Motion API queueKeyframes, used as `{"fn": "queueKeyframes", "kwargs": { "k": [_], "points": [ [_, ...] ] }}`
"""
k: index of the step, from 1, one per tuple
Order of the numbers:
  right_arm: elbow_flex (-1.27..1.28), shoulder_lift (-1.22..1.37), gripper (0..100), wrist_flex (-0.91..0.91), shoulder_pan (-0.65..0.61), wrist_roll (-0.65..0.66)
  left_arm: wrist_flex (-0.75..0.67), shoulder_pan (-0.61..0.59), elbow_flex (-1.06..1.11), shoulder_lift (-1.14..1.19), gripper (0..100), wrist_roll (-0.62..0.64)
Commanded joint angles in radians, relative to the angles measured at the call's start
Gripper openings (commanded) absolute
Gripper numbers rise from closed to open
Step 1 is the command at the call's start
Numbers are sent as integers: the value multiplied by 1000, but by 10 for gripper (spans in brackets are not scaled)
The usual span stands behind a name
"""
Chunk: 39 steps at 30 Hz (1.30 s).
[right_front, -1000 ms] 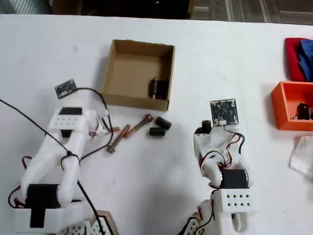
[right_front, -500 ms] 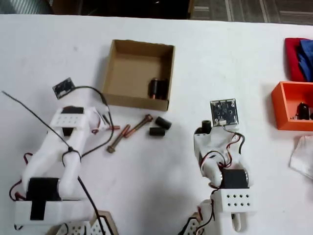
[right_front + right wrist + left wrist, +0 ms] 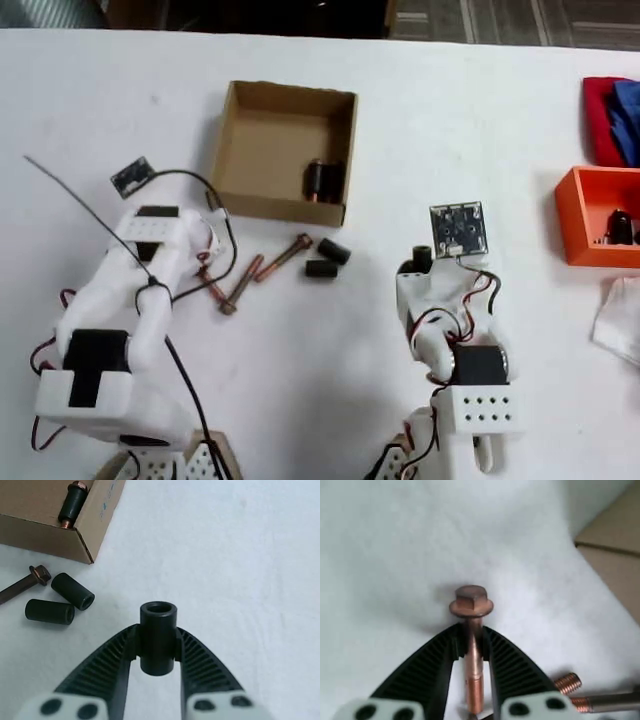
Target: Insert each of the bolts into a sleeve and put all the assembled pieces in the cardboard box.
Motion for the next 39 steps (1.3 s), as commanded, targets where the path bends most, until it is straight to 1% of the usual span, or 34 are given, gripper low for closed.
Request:
{"fn": "queueKeyframes", "kwargs": {
  "k": [1, 3, 7, 9, 13, 15, 16, 18, 22, 23, 29, 35, 39],
  "points": [
    [-11, -28, 23, -25, 10, -11, 23, 2, -21, 5, 27, -57],
    [-11, -28, 23, -25, 10, -11, 25, 0, -54, 3, 24, -163],
    [-11, -28, 23, -25, 10, -11, 83, -28, -150, 6, 24, -411],
    [-12, -28, 23, -25, 10, -11, 107, -81, -189, 9, 24, -531],
    [-12, -28, 23, -25, 10, -11, 114, -170, -259, 11, 24, -770],
    [-12, -28, 23, -25, 10, -11, 112, -192, -275, 12, 24, -879],
    [-12, -28, 23, -25, 10, -11, 112, -193, -277, 12, 24, -908],
    [-12, -28, 23, -25, 10, -11, 115, -193, -272, 14, 45, -921],
    [-12, -28, 23, -25, 10, -11, 124, -193, -274, 26, 174, -921],
    [-12, -28, 23, -25, 10, -11, 124, -195, -282, 40, 191, -921],
    [-12, -28, 23, -25, 10, -11, 106, -195, -355, 158, 184, -925],
    [-12, -28, 23, -25, 10, -11, 173, -195, -498, 259, 184, -924],
    [-12, -28, 23, -25, 10, -11, 244, -184, -572, 321, 184, -925]
  ]
}}
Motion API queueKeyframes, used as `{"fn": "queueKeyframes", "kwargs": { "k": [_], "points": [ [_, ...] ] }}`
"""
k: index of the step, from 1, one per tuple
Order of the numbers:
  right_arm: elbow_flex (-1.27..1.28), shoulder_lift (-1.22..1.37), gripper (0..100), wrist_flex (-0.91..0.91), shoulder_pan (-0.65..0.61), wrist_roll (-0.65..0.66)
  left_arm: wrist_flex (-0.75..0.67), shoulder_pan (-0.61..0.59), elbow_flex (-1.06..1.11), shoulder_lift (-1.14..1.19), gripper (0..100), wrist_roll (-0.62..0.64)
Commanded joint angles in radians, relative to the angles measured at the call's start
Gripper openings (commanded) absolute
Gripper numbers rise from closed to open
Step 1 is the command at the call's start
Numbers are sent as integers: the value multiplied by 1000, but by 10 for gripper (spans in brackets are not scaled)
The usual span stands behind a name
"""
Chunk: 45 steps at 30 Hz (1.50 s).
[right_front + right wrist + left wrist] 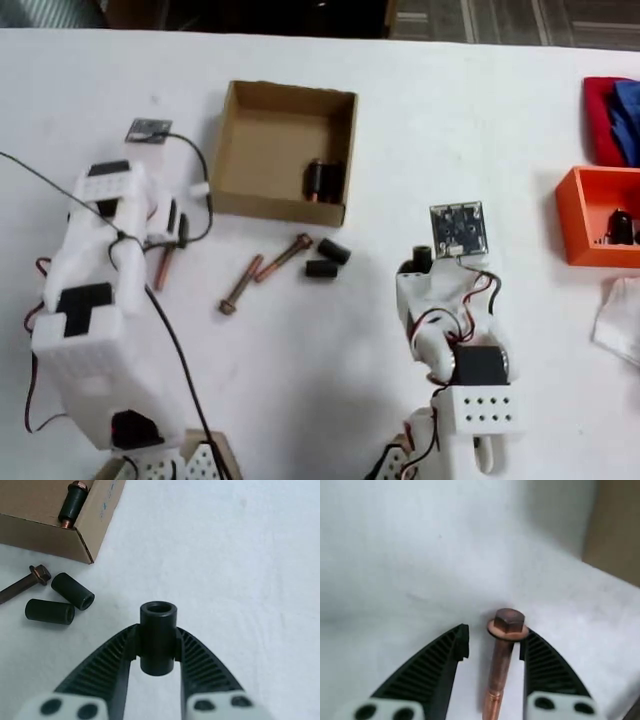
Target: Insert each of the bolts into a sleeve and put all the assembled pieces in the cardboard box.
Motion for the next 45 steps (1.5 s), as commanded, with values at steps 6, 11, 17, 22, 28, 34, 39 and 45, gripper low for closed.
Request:
{"fn": "queueKeyframes", "kwargs": {
  "k": [6, 11, 17, 22, 28, 34, 39, 45],
  "points": [
    [-12, -28, 23, -25, 10, -11, 110, 17, -166, 95, 48, -6],
    [-12, -28, 23, -25, 10, -11, 106, 28, -186, 103, 24, -5],
    [-12, -28, 23, -24, 10, -11, 222, 51, -259, 52, 25, 3],
    [-12, -62, 23, -15, 10, -11, 493, 64, -378, -172, 24, 28],
    [11, -265, 23, 53, -22, -14, 713, 34, -355, -456, 24, 207],
    [26, -453, 23, 47, -203, -11, 706, 68, -130, -761, 24, 215],
    [83, -495, 23, -18, -337, -11, 597, 92, 91, -1065, 24, 215],
    [221, -493, 23, -326, -352, -18, 250, 98, 501, -1493, 24, 216]
  ]
}}
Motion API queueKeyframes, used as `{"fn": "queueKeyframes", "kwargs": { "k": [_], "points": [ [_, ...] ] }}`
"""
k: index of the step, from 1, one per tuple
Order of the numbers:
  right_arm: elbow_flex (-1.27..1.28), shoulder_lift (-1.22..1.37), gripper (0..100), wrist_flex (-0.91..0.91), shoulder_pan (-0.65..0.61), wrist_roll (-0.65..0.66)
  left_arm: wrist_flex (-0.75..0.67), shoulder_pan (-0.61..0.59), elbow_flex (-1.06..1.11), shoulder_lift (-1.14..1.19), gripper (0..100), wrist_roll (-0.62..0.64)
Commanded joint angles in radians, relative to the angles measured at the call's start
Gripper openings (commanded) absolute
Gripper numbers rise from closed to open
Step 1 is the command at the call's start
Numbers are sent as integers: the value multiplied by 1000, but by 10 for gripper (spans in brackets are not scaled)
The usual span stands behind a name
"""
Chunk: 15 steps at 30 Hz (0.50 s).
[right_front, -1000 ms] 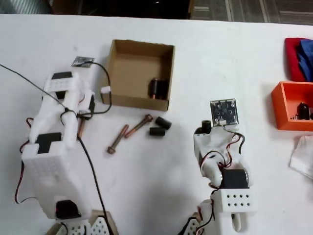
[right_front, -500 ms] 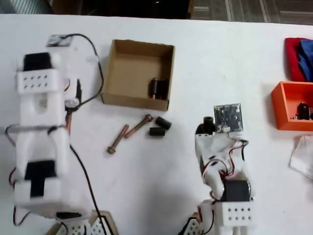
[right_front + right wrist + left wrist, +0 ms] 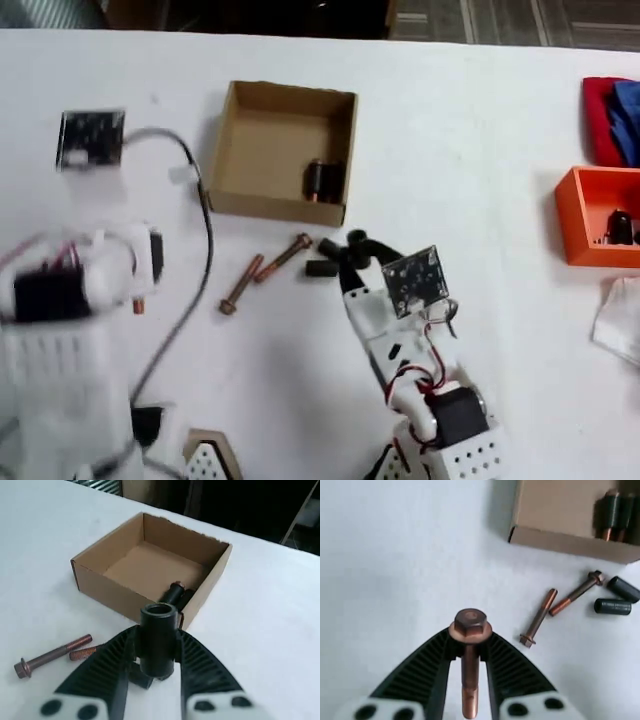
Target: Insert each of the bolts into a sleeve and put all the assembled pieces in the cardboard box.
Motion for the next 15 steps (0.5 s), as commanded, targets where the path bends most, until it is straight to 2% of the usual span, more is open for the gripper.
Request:
{"fn": "queueKeyframes", "kwargs": {
  "k": [1, 4, 7, 9, 12, 15],
  "points": [
    [14, -13, 23, -162, -10, -9, -255, 9, 252, -288, 24, 9],
    [15, -13, 23, -170, -42, -9, -485, 9, 453, -506, 24, 35],
    [18, -13, 23, -173, -105, -9, -687, 54, 625, -697, 25, 215],
    [20, -12, 23, -194, -150, -9, -747, 140, 705, -781, 25, 341],
    [54, -12, 23, -271, -170, -9, -798, 272, 762, -822, 26, 440],
    [104, -12, 23, -338, -168, -9, -901, 299, 760, -813, 26, 488]
  ]
}}
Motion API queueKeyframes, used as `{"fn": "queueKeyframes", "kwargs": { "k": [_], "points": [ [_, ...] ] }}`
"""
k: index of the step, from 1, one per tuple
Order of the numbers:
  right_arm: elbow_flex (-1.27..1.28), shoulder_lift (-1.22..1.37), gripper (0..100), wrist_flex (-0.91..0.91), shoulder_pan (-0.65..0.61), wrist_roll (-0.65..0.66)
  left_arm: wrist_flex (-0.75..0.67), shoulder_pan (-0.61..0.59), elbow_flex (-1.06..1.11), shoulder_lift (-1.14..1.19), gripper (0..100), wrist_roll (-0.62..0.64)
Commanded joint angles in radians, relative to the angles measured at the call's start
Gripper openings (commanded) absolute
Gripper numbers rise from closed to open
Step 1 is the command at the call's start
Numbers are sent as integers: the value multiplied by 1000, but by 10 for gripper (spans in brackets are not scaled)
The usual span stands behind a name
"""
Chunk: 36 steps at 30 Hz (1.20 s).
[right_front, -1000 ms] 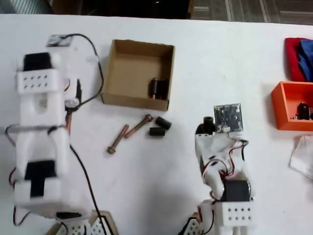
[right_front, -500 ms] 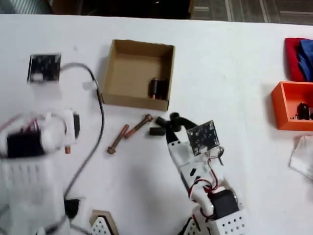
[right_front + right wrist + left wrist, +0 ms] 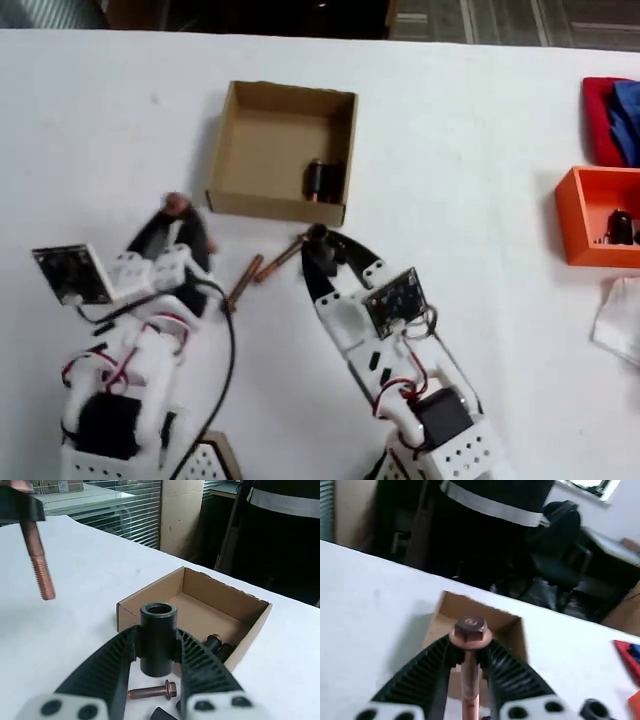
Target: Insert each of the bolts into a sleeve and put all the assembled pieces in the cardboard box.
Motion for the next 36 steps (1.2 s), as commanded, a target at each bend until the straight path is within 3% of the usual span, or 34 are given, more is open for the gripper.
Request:
{"fn": "queueKeyframes", "kwargs": {
  "k": [1, 6, 13, 21, 30, 36],
  "points": [
    [26, -10, 23, -88, -12, -9, -147, 40, -2, -6, 26, 52],
    [71, -10, 23, -154, -12, -11, -230, 66, 1, 92, 27, 52],
    [72, -8, 23, -160, -12, -9, -404, 252, -47, 316, 27, 51],
    [72, -10, 23, -153, -10, -9, -338, 324, -291, 528, 27, 51],
    [72, -10, 23, -137, -10, -9, -325, 321, -343, 555, 27, 51],
    [72, -10, 23, -125, -10, -11, -206, 324, -390, 554, 27, 51]
  ]
}}
